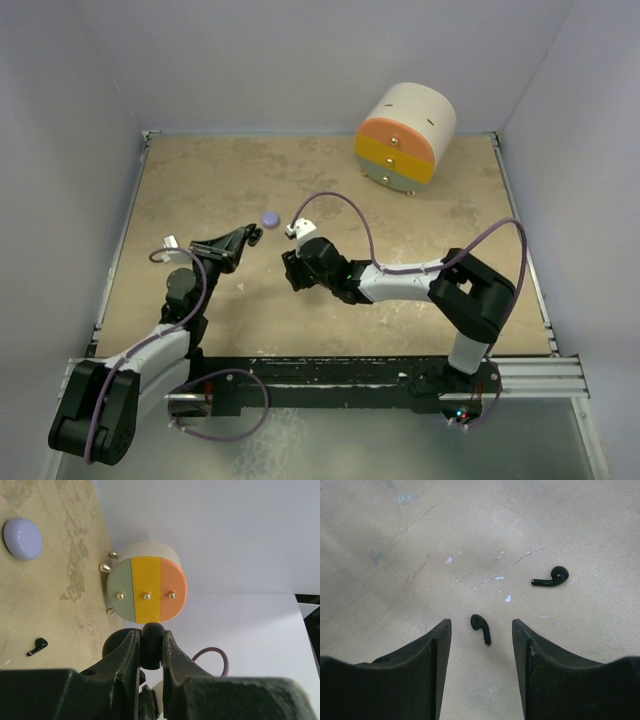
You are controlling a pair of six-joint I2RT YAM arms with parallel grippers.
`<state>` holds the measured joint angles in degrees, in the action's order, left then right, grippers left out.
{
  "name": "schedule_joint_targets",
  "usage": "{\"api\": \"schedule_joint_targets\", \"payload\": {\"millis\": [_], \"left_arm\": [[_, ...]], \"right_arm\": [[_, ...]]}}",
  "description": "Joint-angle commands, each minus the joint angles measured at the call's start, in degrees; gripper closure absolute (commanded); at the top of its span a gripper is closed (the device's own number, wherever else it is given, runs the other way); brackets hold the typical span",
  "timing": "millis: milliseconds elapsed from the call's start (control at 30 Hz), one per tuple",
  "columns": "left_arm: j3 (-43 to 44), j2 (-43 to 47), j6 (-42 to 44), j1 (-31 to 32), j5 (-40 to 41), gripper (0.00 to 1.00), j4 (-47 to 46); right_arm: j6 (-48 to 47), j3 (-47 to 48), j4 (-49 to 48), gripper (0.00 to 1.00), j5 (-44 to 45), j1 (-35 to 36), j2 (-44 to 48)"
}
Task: Insert the wireless bluetooth earbuds into the charging case
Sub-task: Pick up the earbud from the center of the board.
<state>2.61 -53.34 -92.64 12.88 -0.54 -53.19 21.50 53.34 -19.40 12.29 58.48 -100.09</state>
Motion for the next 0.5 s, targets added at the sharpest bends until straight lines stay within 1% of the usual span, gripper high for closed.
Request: {"api": "schedule_joint_targets", "payload": {"millis": [0,133,467], "left_arm": [[-0.6,1.7,-0.7,-0.1,1.2,1.00,0.7],[-1.0,1.6,-0.8,-0.1,1.2,1.00,0.5],[-1.3,1.6,-0.9,-0.4,0.9,1.00,0.2]], "right_arm": [[-0.3,1.5,-0.8,0.47,-0.5,0.0,-1.0],[-1.5,1.9,-1.4,0.51,-1.9,0.3,-2.5],[-3.0,3.7,-1.1,0.55,-2.4,0.6,-5.4]]}}
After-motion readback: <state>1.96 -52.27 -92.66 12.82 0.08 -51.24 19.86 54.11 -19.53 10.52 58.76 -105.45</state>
